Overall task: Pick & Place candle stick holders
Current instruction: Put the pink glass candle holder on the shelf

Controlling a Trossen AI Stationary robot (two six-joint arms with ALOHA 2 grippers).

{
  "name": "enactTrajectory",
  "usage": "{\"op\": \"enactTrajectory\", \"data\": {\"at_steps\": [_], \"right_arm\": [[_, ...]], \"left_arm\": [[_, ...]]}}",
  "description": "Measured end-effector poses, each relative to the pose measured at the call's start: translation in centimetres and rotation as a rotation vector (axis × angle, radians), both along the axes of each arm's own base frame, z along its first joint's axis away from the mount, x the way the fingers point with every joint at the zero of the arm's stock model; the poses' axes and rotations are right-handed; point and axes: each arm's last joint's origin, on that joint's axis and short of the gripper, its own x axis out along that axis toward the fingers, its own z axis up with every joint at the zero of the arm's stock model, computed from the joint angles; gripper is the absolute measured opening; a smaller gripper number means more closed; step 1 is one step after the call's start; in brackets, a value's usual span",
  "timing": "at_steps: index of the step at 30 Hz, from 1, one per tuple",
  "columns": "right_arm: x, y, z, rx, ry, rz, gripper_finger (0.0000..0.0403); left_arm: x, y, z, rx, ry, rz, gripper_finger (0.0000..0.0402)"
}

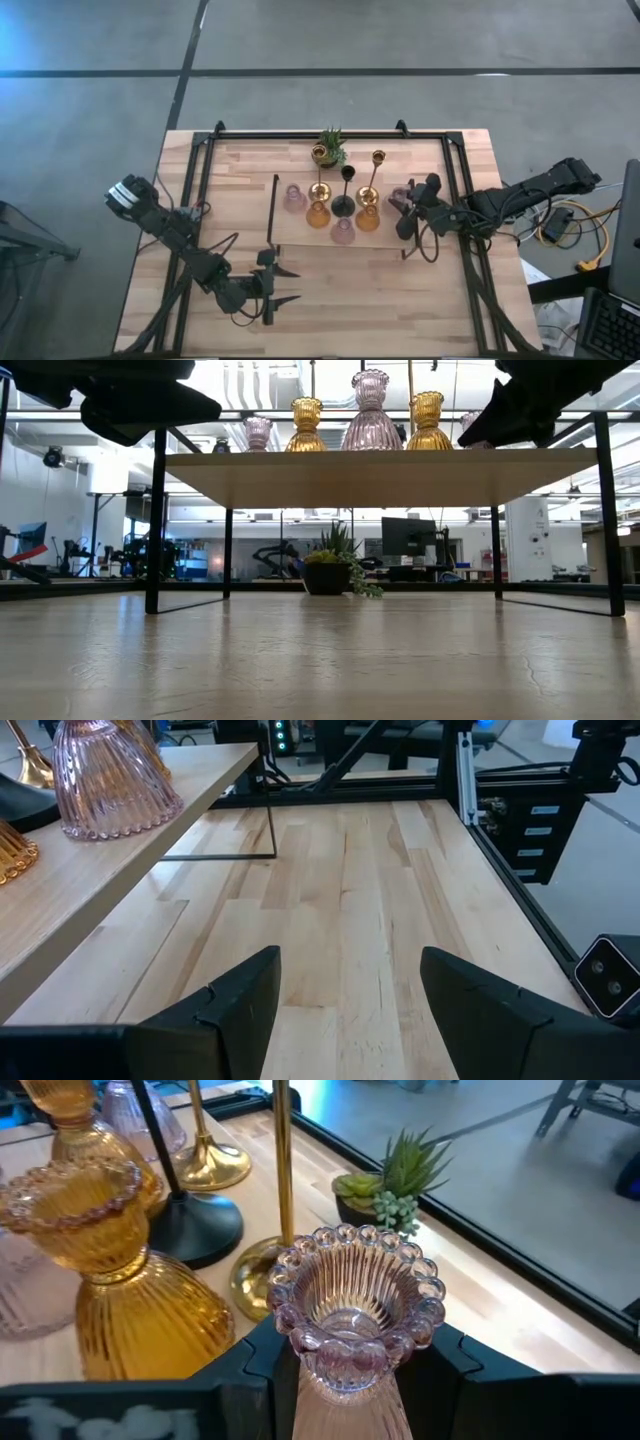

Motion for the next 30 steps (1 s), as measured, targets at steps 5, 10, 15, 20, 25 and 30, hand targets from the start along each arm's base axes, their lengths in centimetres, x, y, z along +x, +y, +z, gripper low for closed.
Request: {"op": "enactTrajectory", "data": {"at_steps": [5,10,15,20,25,30], "right_arm": [[0.09,0.0,0.04,0.012,-0.005,0.011,0.012],[0.13,0.02,0.03,0.011,-0.005,0.02,0.012],[0.31,0.14,0.08,0.016,-0.011,0.057,0.012],[0.5,-0.08,0.2,0.009,-0.023,0.057,0.012],[0.54,-0.32,0.11,0.013,-0.019,0.048,0.012],[0.51,-0.39,-0.12,0.019,-0.015,0.045,0.012]], "left_arm": [[0.0,0.0,0.0,0.0,0.0,0.0,0.0245],[0.0,0.0,0.0,0.0,0.0,0.0,0.0245],[0.0,0.0,0.0,0.0,0.0,0.0,0.0245],[0.0,0.0,0.0,0.0,0.0,0.0,0.0245],[0.0,0.0,0.0,0.0,0.0,0.0,0.0245],[0.01,0.02,0.0,0.0,0.0,0.001,0.0246]]}}
